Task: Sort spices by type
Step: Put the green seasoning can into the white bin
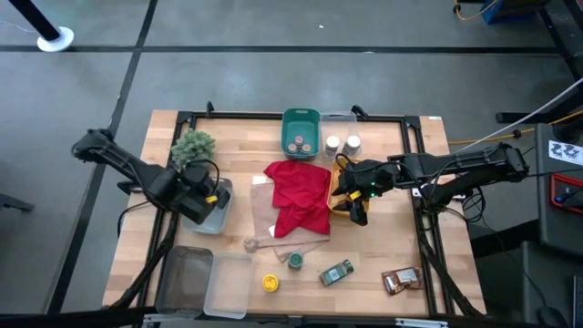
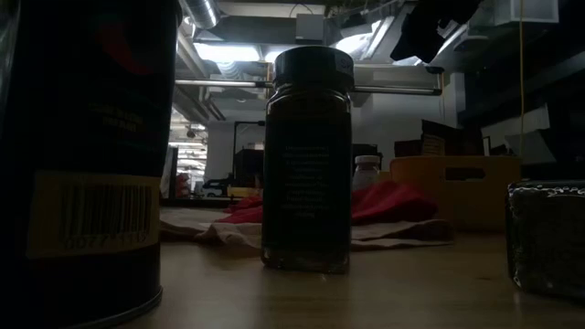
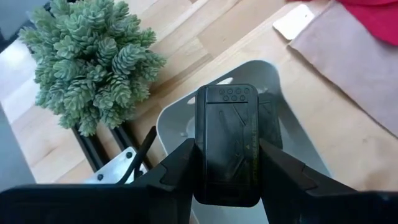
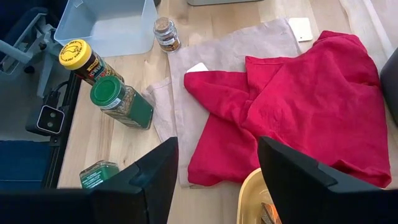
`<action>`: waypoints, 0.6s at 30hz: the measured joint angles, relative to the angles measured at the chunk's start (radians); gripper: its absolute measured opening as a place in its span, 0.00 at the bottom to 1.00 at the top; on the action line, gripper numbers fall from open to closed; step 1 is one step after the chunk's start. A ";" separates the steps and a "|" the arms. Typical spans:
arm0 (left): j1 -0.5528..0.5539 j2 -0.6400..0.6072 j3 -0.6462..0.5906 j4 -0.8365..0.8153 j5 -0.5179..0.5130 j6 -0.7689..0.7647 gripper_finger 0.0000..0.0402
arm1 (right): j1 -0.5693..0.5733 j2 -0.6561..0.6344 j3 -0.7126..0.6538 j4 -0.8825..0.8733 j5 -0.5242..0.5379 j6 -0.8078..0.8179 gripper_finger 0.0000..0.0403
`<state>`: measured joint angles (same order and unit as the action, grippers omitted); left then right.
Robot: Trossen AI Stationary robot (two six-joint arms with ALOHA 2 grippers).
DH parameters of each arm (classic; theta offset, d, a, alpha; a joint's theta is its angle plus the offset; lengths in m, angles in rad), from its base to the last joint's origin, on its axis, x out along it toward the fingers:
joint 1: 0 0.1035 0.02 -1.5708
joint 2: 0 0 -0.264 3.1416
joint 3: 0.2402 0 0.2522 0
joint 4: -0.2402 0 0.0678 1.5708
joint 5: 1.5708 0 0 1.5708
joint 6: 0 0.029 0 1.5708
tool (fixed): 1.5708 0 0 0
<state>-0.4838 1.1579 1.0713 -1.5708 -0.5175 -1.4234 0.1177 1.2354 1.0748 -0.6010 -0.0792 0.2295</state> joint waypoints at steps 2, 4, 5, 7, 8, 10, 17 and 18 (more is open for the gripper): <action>0.000 0.012 -0.015 0.005 -0.003 -0.013 0.32 | 0.000 0.000 0.000 0.000 0.000 0.000 0.55; 0.000 0.014 -0.048 0.000 -0.003 -0.038 0.32 | 0.000 0.000 0.000 0.000 0.000 0.000 0.55; 0.000 0.013 -0.066 -0.003 -0.002 -0.056 0.32 | 0.000 0.000 0.000 0.000 0.000 -0.001 0.55; 0.000 0.009 -0.105 0.001 -0.002 -0.093 0.32 | 0.000 0.000 0.000 0.000 0.000 -0.001 0.55; 0.000 0.007 -0.122 0.002 -0.003 -0.110 0.32 | 0.000 0.000 0.000 0.000 0.000 -0.001 0.55; -0.001 0.005 -0.146 0.012 -0.002 -0.123 0.32 | 0.000 0.000 0.000 0.000 0.000 -0.002 0.55; -0.001 0.006 -0.227 0.140 0.010 -0.125 0.32 | 0.000 0.000 0.000 0.000 0.000 -0.002 0.55; -0.001 0.006 -0.241 0.164 0.011 -0.125 0.32 | 0.000 0.000 0.000 0.000 0.000 -0.002 0.55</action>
<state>-0.4847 1.1635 0.8298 -1.4066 -0.5070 -1.5484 0.1175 1.2354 1.0748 -0.6010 -0.0793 0.2276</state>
